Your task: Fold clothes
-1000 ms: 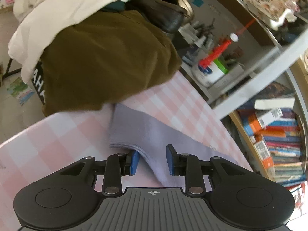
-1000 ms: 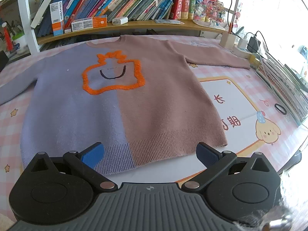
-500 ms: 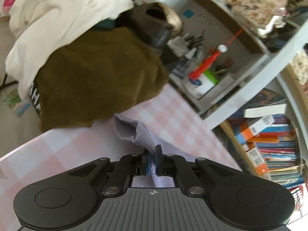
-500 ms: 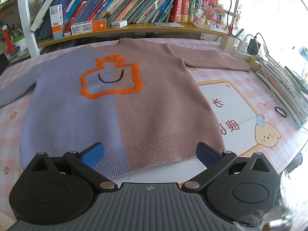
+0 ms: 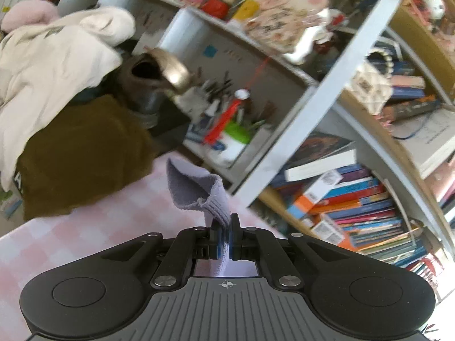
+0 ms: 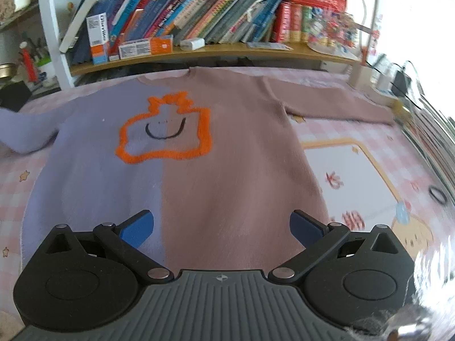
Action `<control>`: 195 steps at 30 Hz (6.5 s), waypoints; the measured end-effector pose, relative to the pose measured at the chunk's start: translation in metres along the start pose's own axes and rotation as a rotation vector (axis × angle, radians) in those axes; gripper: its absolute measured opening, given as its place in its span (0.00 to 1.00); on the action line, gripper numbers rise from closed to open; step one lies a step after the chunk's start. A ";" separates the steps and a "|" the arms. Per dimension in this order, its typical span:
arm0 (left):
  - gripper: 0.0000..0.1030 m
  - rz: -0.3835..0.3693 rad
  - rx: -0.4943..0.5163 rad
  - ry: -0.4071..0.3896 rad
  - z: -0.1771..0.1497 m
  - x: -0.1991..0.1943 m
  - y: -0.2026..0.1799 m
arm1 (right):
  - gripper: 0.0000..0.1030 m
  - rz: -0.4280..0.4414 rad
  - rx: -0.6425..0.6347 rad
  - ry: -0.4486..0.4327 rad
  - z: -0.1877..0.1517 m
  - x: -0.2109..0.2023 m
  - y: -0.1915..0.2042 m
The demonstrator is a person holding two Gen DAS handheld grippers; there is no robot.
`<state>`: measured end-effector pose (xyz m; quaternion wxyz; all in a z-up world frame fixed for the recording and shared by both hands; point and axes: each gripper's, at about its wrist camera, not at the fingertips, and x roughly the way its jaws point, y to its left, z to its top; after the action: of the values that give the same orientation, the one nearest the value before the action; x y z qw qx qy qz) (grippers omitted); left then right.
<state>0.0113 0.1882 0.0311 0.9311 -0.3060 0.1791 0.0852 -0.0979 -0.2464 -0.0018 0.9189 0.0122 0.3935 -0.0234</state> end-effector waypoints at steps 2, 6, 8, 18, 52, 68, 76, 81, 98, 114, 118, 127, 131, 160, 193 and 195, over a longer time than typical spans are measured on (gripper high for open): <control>0.03 -0.010 0.018 -0.017 -0.003 -0.003 -0.021 | 1.00 0.031 -0.017 -0.004 0.007 0.005 -0.012; 0.03 -0.026 0.059 -0.054 -0.012 -0.010 -0.062 | 1.00 0.080 -0.048 -0.008 0.020 0.015 -0.036; 0.03 -0.031 0.083 -0.066 -0.018 -0.013 -0.083 | 1.00 0.106 -0.057 -0.008 0.026 0.021 -0.049; 0.03 -0.026 0.190 -0.074 -0.051 -0.005 -0.172 | 1.00 0.222 -0.070 0.008 0.038 0.039 -0.102; 0.06 -0.059 0.454 0.233 -0.194 0.103 -0.321 | 1.00 0.219 0.069 0.055 0.037 0.055 -0.189; 0.77 -0.090 0.607 0.286 -0.205 0.043 -0.300 | 1.00 0.254 0.070 0.051 0.036 0.055 -0.185; 0.76 0.208 0.584 0.291 -0.198 -0.024 -0.213 | 1.00 0.322 0.013 0.089 0.036 0.064 -0.163; 0.76 0.361 0.556 0.290 -0.198 -0.057 -0.175 | 1.00 0.335 -0.011 0.112 0.031 0.065 -0.152; 0.76 0.332 0.455 0.433 -0.179 -0.028 -0.115 | 0.76 0.258 0.026 0.168 0.022 0.057 -0.134; 0.05 0.205 0.382 0.465 -0.166 -0.016 -0.102 | 0.13 0.204 0.019 0.150 0.024 0.057 -0.114; 0.05 0.189 0.353 0.456 -0.160 -0.016 -0.094 | 0.13 0.211 -0.005 0.132 0.025 0.058 -0.105; 0.05 0.225 0.329 0.435 -0.141 -0.009 -0.070 | 0.13 0.251 -0.078 0.108 0.026 0.062 -0.082; 0.05 0.231 0.324 0.429 -0.136 -0.003 -0.065 | 0.13 0.262 -0.090 0.109 0.028 0.065 -0.075; 0.27 0.102 0.419 0.447 -0.136 -0.062 -0.075 | 0.67 0.157 -0.006 0.009 0.010 0.019 -0.061; 0.87 0.043 0.515 0.451 -0.185 -0.088 -0.124 | 0.93 0.041 0.181 0.004 -0.006 -0.003 -0.131; 0.87 0.082 0.496 0.436 -0.188 -0.088 -0.132 | 0.93 0.061 0.181 0.006 0.003 0.008 -0.145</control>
<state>-0.0870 -0.0344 -0.0049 0.9127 -0.0737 0.4018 0.0089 -0.0979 -0.3912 -0.0062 0.9132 0.1069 0.3919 -0.0309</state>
